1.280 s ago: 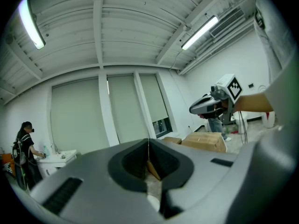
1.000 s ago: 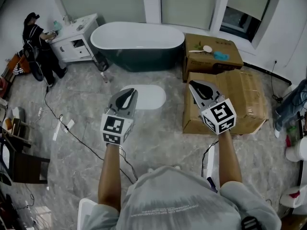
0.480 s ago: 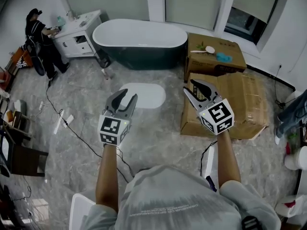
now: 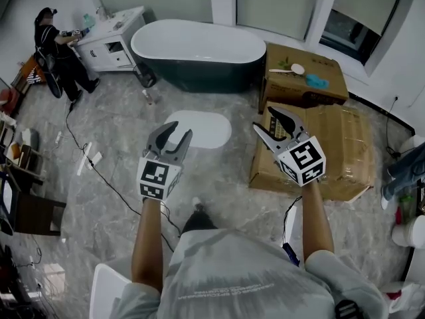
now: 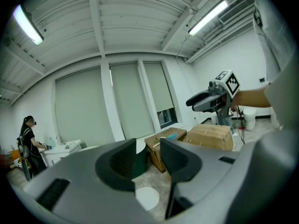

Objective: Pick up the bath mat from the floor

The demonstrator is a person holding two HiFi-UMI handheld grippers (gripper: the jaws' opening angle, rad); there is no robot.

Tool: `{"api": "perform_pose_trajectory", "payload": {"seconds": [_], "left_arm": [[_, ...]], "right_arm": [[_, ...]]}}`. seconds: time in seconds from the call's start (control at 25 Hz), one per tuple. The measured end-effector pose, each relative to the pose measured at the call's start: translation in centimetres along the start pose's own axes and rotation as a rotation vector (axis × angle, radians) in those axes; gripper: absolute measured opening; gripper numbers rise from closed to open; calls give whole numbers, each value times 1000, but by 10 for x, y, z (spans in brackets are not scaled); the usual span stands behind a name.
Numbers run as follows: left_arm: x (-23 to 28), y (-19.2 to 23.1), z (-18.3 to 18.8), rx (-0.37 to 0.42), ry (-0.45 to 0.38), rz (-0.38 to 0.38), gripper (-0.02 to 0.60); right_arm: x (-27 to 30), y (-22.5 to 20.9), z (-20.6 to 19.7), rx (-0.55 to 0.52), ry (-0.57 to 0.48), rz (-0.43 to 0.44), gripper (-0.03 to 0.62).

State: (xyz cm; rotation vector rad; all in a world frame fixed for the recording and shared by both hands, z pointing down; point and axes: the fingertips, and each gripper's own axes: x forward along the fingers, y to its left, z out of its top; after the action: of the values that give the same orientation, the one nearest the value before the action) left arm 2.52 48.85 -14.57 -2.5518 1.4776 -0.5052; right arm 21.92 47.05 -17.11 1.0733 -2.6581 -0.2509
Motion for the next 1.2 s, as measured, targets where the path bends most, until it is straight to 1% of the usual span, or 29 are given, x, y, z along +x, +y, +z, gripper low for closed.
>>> {"api": "perform_pose_trajectory", "payload": {"seconds": [0.08, 0.2, 0.36, 0.44, 0.56, 0.72, 0.88, 1.0, 1.12, 1.2], "left_arm": [[13, 14, -5, -9, 1, 3, 155], [39, 40, -23, -27, 14, 3, 155], [86, 88, -50, -49, 28, -10, 154], [115, 115, -59, -65, 28, -24, 155], [159, 155, -62, -82, 17, -55, 155], [213, 199, -71, -67, 28, -103, 155], [252, 231, -90, -76, 58, -141, 155], [281, 259, -107, -88, 78, -154, 155], [306, 268, -132, -117, 125, -178, 155], [323, 273, -150, -128, 150, -187, 155]], "right_arm": [[15, -12, -4, 24, -1, -7, 221], [44, -31, -16, 52, 13, -31, 221], [96, -58, -25, 78, 23, -63, 221], [126, -73, -27, 92, 33, -73, 221], [175, -95, -30, 100, 79, -74, 221], [235, -126, -38, 127, 113, -96, 221], [283, -150, -47, 196, 112, -121, 221], [317, -169, -57, 231, 134, -136, 222], [339, -179, -80, 290, 182, -142, 224], [354, -186, -100, 309, 219, -140, 229]]}}
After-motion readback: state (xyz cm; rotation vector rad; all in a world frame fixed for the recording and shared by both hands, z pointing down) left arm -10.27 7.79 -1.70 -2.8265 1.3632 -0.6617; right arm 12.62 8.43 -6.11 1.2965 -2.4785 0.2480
